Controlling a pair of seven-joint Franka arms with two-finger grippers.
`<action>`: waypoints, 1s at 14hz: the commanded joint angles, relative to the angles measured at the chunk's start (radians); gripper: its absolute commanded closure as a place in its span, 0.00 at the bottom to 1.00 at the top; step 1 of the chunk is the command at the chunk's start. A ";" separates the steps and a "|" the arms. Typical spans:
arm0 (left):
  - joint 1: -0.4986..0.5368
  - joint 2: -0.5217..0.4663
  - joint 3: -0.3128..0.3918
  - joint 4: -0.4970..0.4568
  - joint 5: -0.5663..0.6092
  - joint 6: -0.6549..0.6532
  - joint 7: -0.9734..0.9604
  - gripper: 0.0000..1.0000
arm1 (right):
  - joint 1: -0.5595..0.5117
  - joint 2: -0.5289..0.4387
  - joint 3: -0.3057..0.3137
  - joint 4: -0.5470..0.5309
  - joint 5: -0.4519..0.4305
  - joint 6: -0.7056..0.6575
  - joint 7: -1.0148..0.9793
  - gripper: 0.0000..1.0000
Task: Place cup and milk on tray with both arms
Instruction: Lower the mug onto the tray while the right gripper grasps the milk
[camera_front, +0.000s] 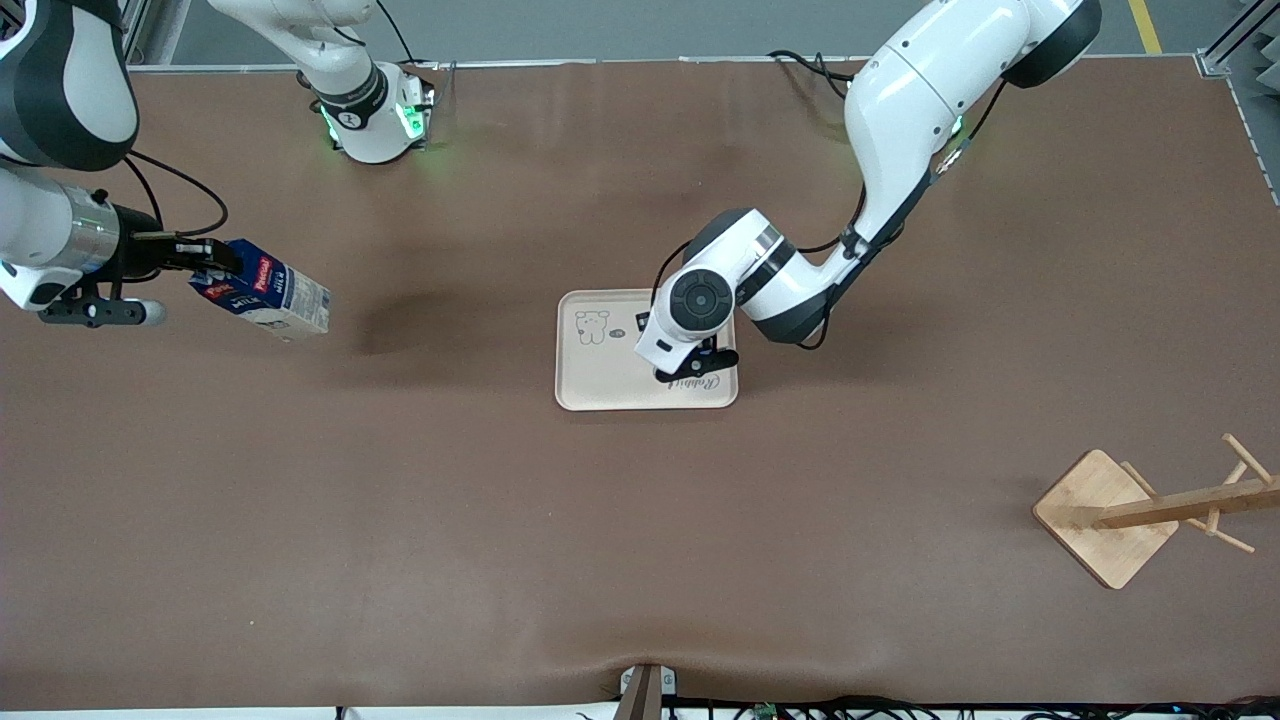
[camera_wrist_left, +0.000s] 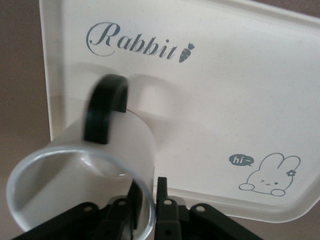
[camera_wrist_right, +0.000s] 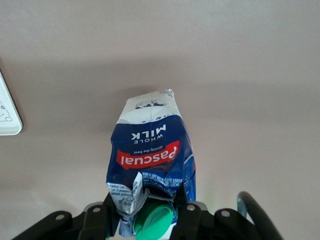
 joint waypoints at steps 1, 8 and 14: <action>-0.001 0.002 0.004 0.022 -0.008 -0.011 -0.011 0.19 | 0.019 0.021 -0.004 0.049 0.006 -0.027 -0.002 1.00; 0.033 -0.046 0.004 0.145 0.001 -0.182 -0.005 0.00 | 0.109 0.030 -0.004 0.086 0.017 -0.027 0.088 1.00; 0.200 -0.221 0.004 0.160 0.007 -0.269 0.120 0.00 | 0.321 0.093 -0.003 0.153 0.074 -0.018 0.324 1.00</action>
